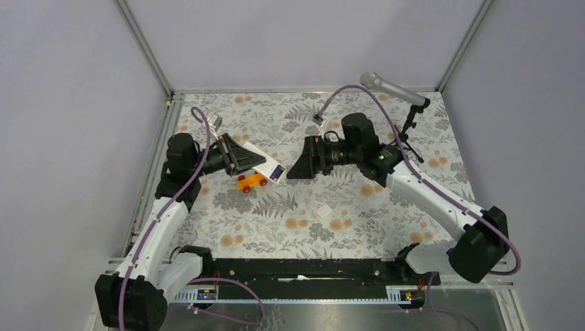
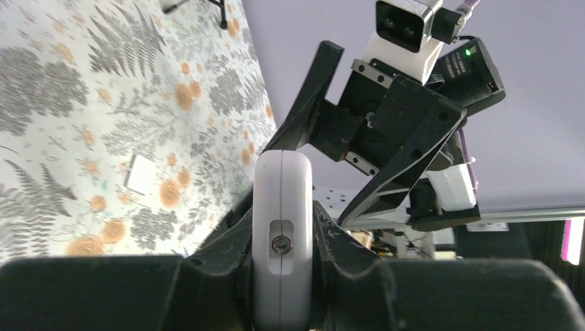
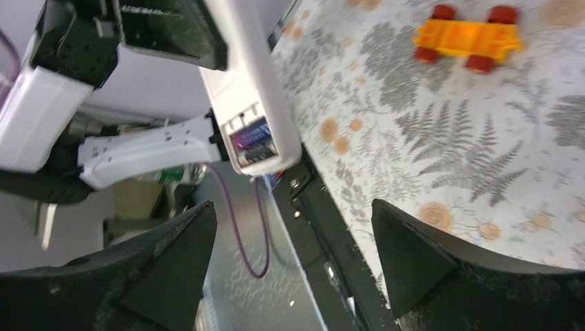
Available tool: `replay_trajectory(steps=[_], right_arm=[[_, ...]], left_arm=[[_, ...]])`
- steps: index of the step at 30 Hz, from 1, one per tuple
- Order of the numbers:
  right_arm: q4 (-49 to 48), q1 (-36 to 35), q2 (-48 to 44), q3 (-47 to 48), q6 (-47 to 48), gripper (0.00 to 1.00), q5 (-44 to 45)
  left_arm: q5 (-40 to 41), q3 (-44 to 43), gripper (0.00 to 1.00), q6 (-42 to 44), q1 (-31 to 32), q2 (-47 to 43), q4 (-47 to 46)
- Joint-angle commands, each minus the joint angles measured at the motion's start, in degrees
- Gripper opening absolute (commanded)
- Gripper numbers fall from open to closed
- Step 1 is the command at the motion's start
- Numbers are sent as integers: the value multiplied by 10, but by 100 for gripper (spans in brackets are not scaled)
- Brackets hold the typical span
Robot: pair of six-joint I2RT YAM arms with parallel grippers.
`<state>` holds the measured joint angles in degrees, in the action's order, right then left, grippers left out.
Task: Load the batteries into the remote control
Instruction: Load the battery into the remote control, then pick up the battery cover at the center of the board.
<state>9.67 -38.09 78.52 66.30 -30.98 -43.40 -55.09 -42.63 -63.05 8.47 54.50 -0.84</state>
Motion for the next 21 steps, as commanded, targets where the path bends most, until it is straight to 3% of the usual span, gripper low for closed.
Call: replay_trajectory(steps=[1, 6, 10, 16, 21], right_arm=[[-49, 19, -68, -42, -29, 88, 145], [27, 21, -72, -66, 46, 81, 269], [101, 21, -48, -79, 97, 78, 351], [179, 10, -33, -116, 134, 86, 393], [247, -81, 49, -105, 231, 89, 424]], left_arm=[[21, -27, 0, 118, -21, -34, 34], [89, -74, 0, 219, -24, -43, 162], [184, -96, 0, 247, -24, -57, 222], [244, -86, 0, 244, -24, -90, 230], [237, -66, 0, 234, -24, -94, 221]])
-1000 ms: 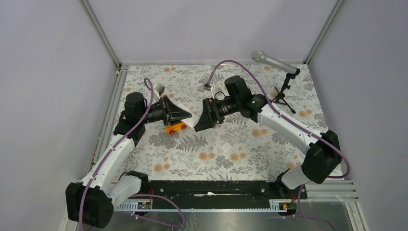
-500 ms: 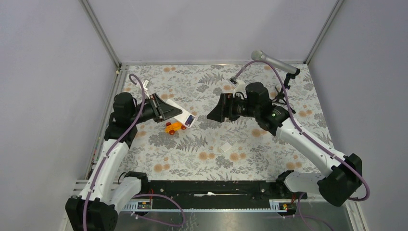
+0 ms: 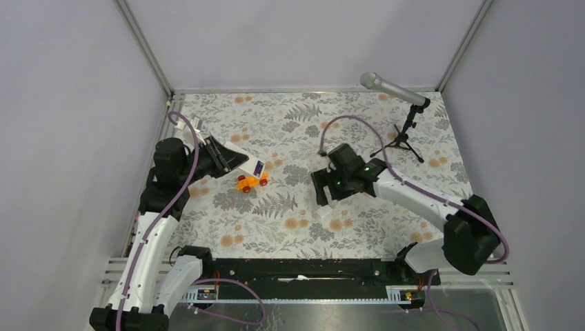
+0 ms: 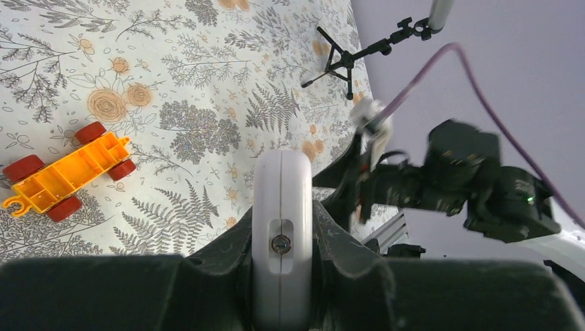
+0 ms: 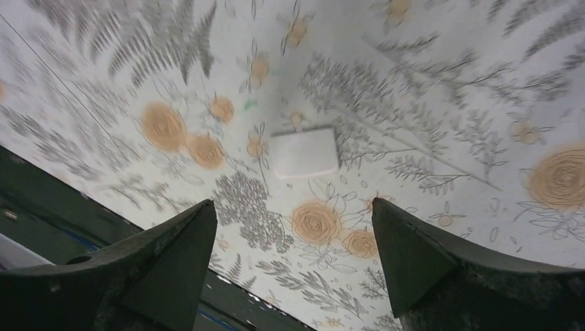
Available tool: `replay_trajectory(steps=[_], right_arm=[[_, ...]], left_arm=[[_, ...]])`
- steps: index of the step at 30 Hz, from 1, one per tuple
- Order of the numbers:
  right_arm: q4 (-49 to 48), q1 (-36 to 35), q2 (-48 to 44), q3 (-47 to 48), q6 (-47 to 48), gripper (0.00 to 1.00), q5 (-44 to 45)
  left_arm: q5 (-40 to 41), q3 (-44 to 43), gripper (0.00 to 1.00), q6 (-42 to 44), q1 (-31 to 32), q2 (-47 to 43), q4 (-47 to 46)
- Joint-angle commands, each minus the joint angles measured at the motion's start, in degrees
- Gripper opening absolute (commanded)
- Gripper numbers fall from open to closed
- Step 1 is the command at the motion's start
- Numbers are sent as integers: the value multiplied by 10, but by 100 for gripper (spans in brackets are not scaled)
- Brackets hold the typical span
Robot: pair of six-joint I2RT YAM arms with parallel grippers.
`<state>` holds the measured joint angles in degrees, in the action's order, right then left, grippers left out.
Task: Load the batteries into the remote control
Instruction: Pick up the battery cover at the center of the board.
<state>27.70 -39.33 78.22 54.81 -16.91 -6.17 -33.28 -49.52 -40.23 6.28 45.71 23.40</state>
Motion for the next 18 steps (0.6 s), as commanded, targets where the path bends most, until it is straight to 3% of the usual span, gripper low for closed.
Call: replay_trajectory(steps=[1, 18], right_arm=[[66, -85, 64, 12, 98, 90, 71], [48, -95, 188, 68, 97, 86, 91]], left_arm=[[12, 3, 0, 5, -3, -2, -20], [-12, -1, 0, 2, -6, 33, -12]])
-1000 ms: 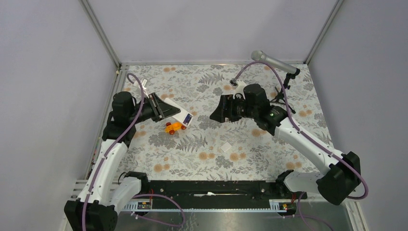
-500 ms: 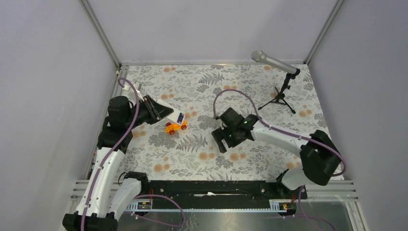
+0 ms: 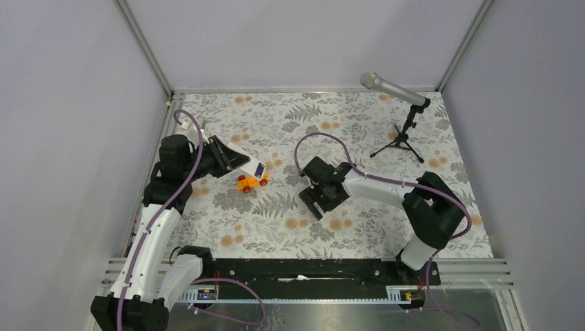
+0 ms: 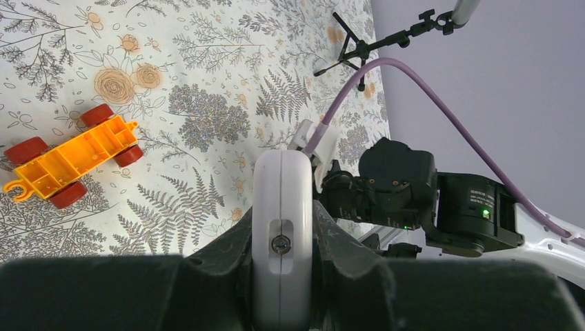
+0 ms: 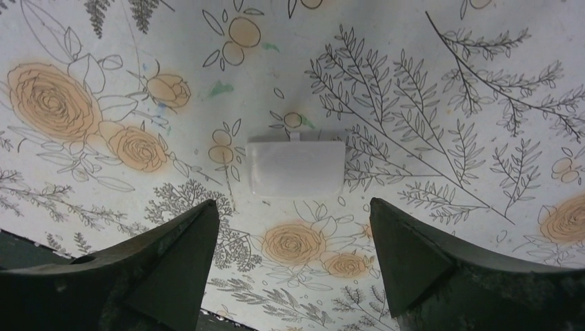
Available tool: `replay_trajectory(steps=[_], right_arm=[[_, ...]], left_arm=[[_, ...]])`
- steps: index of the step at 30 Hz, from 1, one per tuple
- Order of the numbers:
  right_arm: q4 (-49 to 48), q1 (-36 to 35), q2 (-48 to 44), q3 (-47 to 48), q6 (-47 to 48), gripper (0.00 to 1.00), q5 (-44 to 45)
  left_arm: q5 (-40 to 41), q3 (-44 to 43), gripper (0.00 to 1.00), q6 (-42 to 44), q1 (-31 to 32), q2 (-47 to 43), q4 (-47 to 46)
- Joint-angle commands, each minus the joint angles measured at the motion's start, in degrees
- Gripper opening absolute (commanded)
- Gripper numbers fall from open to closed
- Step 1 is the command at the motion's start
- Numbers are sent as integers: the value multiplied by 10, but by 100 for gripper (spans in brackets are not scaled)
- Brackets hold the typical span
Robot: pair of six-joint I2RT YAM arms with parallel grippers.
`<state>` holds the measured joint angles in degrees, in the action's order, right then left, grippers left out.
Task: Load the batteries into the remote control
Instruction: Pick up the battery cover at the center of the board.
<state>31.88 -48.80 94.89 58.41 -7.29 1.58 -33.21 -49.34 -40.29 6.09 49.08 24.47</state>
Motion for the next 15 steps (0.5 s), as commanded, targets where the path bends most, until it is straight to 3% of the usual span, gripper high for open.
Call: replay_trajectory(steps=[1, 6, 15], right_arm=[[6, -1, 26, 33, 0, 85, 13], [3, -1, 55, 44, -11, 79, 16], [13, -1, 81, 45, -18, 58, 0]], left_arm=[[-13, -3, 0, 1, -4, 0, -23], [-18, 8, 0, -5, -5, -4, -30], [-25, 17, 0, -6, -6, -12, -30]])
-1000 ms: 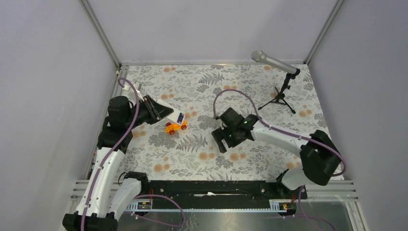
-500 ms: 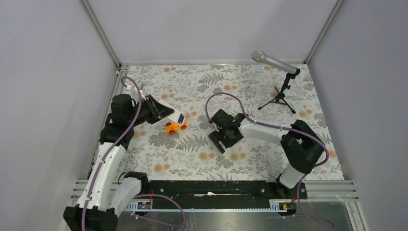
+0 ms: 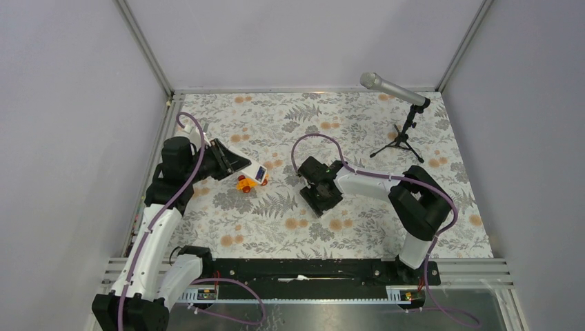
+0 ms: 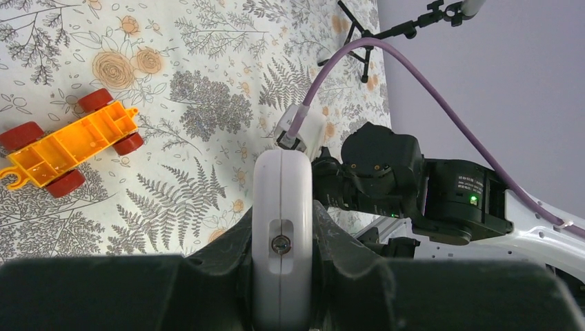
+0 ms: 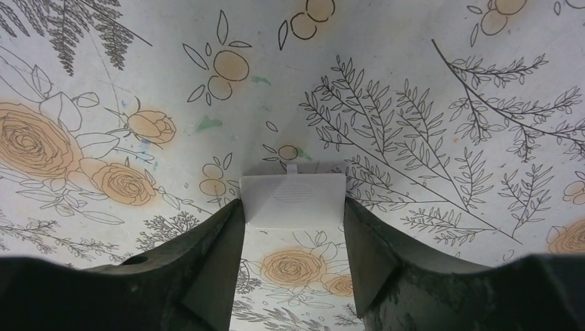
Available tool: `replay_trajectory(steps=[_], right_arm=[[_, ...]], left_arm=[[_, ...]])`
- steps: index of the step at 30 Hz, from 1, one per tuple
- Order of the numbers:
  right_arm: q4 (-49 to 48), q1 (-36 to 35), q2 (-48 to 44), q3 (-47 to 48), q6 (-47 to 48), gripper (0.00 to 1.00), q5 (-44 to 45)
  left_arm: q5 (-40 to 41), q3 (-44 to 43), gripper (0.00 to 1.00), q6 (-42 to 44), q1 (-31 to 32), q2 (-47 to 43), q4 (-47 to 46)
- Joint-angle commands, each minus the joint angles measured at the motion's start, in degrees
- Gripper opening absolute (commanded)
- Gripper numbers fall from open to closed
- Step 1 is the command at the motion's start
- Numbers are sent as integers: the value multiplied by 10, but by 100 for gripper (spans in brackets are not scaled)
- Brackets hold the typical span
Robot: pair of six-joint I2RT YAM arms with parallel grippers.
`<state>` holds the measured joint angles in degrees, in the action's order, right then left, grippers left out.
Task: Load the batteries into the remote control
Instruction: Pick up the battery cover at the center of the board.
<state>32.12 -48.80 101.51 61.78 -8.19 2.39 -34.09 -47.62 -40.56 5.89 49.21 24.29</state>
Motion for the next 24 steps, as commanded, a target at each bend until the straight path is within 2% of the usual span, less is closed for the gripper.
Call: replay_trajectory(steps=[1, 3, 6, 8, 11, 14, 19, 21, 24], right_arm=[[12, -1, 15, 10, -8, 56, -10], [20, -1, 12, 11, -6, 58, -8], [22, -3, -1, 2, 6, 70, -3], [21, -6, -10, -3, 13, 71, -2], [21, -11, -8, -8, 16, 68, -2], [22, -14, -1, -11, 18, 60, 6], [23, -22, 2, -11, 24, 55, 20], [19, -24, -2, -11, 22, 49, 21], [4, -24, -25, -16, 18, 46, 17]], left_arm=[[-17, 1, 0, -3, -4, -15, -28], [-16, 2, 0, -3, -4, -16, -28], [-17, 4, 0, -3, -4, -16, -29], [-18, 6, 0, -3, -4, -17, -31], [-19, 8, 0, -3, -4, -15, -33], [-20, 8, 0, -3, -5, -14, -33], [-22, 8, 0, -1, -5, -14, -34], [-21, 10, 0, -1, -4, -14, -34], [-26, 16, 0, 1, -4, -12, -37]])
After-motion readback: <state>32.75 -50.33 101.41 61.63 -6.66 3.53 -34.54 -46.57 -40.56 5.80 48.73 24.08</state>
